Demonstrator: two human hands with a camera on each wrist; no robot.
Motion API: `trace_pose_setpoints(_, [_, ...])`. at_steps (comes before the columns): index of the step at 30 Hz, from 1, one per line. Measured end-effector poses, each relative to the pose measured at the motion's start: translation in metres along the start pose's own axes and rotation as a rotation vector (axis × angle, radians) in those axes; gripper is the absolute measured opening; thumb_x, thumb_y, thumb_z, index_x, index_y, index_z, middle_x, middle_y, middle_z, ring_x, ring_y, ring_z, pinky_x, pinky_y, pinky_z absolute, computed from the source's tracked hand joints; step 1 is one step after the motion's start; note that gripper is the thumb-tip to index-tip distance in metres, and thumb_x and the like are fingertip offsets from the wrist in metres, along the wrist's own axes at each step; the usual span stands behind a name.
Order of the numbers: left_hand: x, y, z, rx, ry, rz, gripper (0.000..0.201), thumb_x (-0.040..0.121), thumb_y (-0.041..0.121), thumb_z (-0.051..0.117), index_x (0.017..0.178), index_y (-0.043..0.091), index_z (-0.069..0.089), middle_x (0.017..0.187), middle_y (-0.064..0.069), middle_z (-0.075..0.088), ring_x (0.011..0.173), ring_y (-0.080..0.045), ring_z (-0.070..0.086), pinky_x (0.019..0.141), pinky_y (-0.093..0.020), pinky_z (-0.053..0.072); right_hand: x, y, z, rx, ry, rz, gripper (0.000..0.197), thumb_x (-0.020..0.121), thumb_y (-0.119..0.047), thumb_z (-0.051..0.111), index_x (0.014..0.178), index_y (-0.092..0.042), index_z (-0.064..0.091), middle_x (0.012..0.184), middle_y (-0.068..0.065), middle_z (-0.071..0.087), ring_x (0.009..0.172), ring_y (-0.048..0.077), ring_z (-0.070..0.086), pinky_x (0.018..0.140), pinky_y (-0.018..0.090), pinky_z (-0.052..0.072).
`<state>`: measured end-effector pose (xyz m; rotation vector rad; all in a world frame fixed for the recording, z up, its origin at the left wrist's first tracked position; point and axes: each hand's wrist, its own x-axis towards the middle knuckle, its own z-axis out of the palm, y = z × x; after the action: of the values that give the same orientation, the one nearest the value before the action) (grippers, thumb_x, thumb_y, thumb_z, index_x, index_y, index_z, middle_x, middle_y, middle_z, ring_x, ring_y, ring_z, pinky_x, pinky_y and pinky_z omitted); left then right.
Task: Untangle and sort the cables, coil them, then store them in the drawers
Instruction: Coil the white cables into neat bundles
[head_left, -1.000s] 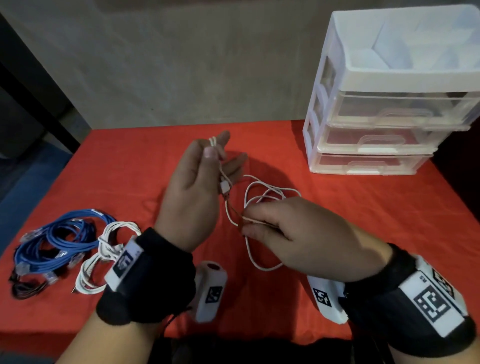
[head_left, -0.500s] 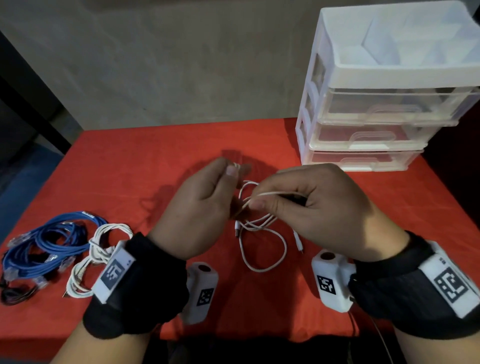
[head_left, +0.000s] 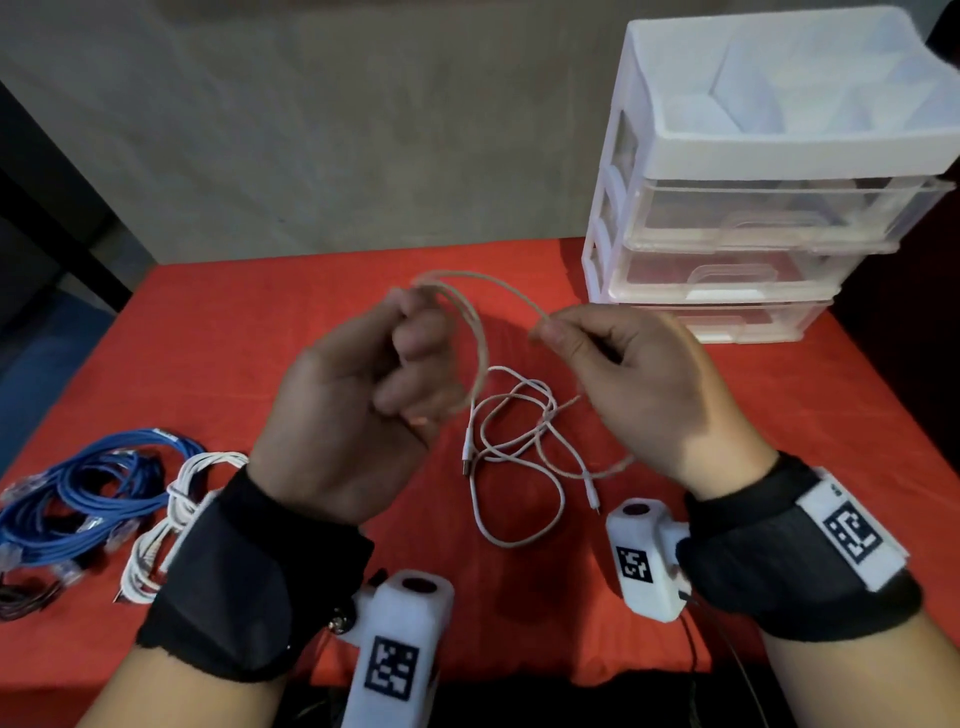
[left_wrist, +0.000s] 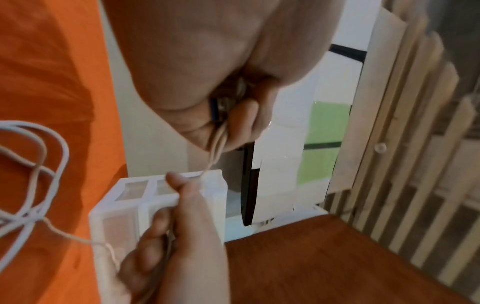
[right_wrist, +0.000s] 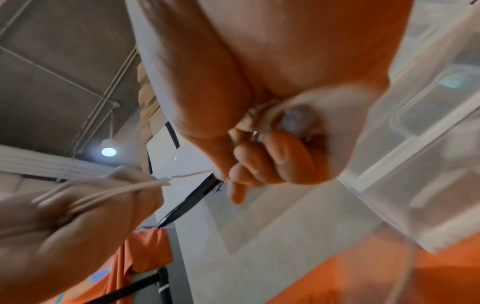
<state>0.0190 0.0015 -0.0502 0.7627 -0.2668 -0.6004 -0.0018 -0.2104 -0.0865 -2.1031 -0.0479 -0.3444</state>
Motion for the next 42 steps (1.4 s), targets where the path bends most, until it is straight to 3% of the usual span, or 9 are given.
trace_pose_setpoints(2, [0.003,0.007,-0.004,-0.083,0.077,0.103,0.027,0.108,0.021,0.027,0.099,0.015,0.051,0.095,0.009,0.066,0.056,0.003,0.053,0.057,-0.011,0.042,-0.004,0.002,0.004,-0.035,-0.098,0.021,0.018,0.1,-0.034,0.064,0.091,-0.026,0.078,0.061,-0.011,0.062,0.055,0.005,0.051,0.058,0.031,0.042])
trace_pose_setpoints(4, [0.005,0.007,-0.01,-0.087,0.167,0.191,0.027,0.109,0.023,0.03,0.1,0.011,0.051,0.122,-0.005,0.07,0.095,-0.007,0.072,0.078,-0.019,0.055,-0.009,-0.003,0.008,-0.073,-0.25,0.002,0.019,0.101,-0.034,0.062,0.091,-0.025,0.076,0.061,-0.018,0.059,0.058,0.001,0.052,0.059,0.026,0.039])
trace_pose_setpoints(6, [0.008,-0.003,-0.009,0.091,0.255,0.309,0.027,0.11,0.024,0.029,0.093,0.013,0.047,0.141,-0.015,0.059,0.116,-0.027,0.068,0.09,-0.032,0.057,-0.014,-0.016,0.012,-0.103,-0.403,-0.042,0.021,0.102,-0.034,0.06,0.095,-0.022,0.075,0.067,-0.013,0.064,0.062,0.004,0.056,0.063,0.03,0.044])
trace_pose_setpoints(8, [0.01,-0.017,-0.006,0.378,0.342,0.421,0.027,0.111,0.023,0.027,0.093,0.013,0.045,0.143,-0.013,0.057,0.114,-0.033,0.068,0.093,-0.039,0.057,-0.018,-0.029,0.012,-0.11,-0.492,-0.103,0.019,0.101,-0.029,0.06,0.091,-0.019,0.073,0.067,-0.011,0.063,0.063,0.005,0.057,0.062,0.025,0.044])
trace_pose_setpoints(12, [0.007,-0.026,-0.01,1.035,0.359,0.521,0.028,0.109,0.03,0.033,0.091,0.015,0.048,0.122,0.005,0.067,0.116,-0.022,0.067,0.084,-0.037,0.057,-0.022,-0.042,-0.004,0.031,-0.425,-0.117,0.019,0.098,-0.019,0.064,0.08,-0.017,0.069,0.055,-0.015,0.051,0.051,0.003,0.048,0.053,0.014,0.034])
trace_pose_setpoints(16, [0.001,-0.027,-0.005,1.387,0.302,0.439,0.034,0.108,0.035,0.036,0.089,0.013,0.053,0.071,0.003,0.062,0.065,-0.02,0.061,0.063,-0.048,0.047,-0.017,-0.047,-0.014,0.119,-0.224,-0.14,0.012,0.095,-0.023,0.07,0.085,-0.021,0.076,0.069,-0.005,0.07,0.063,0.013,0.065,0.061,0.034,0.052])
trace_pose_setpoints(20, [-0.003,-0.026,0.006,1.082,0.151,0.151,0.036,0.108,0.029,0.04,0.089,0.007,0.061,0.067,-0.018,0.047,0.057,-0.027,0.036,0.052,-0.035,0.036,-0.01,-0.036,-0.011,0.13,-0.018,-0.121,0.011,0.087,-0.03,0.079,0.082,-0.02,0.077,0.073,0.006,0.073,0.07,0.029,0.066,0.065,0.046,0.051])
trace_pose_setpoints(26, [-0.001,-0.018,0.002,0.668,0.092,0.081,0.03,0.104,0.028,0.041,0.084,0.011,0.056,0.06,0.01,0.039,0.048,-0.004,0.03,0.047,-0.015,0.029,-0.002,-0.016,-0.015,0.143,0.032,-0.111,0.008,0.095,-0.022,0.071,0.093,-0.02,0.078,0.085,-0.011,0.075,0.08,-0.001,0.066,0.076,0.013,0.046])
trace_pose_setpoints(42, [0.01,-0.011,-0.029,-0.139,0.083,0.032,0.031,0.11,0.034,0.032,0.091,0.019,0.052,0.07,0.012,0.028,0.051,-0.001,0.036,0.05,-0.014,0.033,-0.005,0.015,-0.013,-0.12,-0.379,0.03,0.013,0.098,-0.027,0.064,0.087,-0.022,0.067,0.071,0.006,0.064,0.06,0.012,0.052,0.058,0.029,0.042])
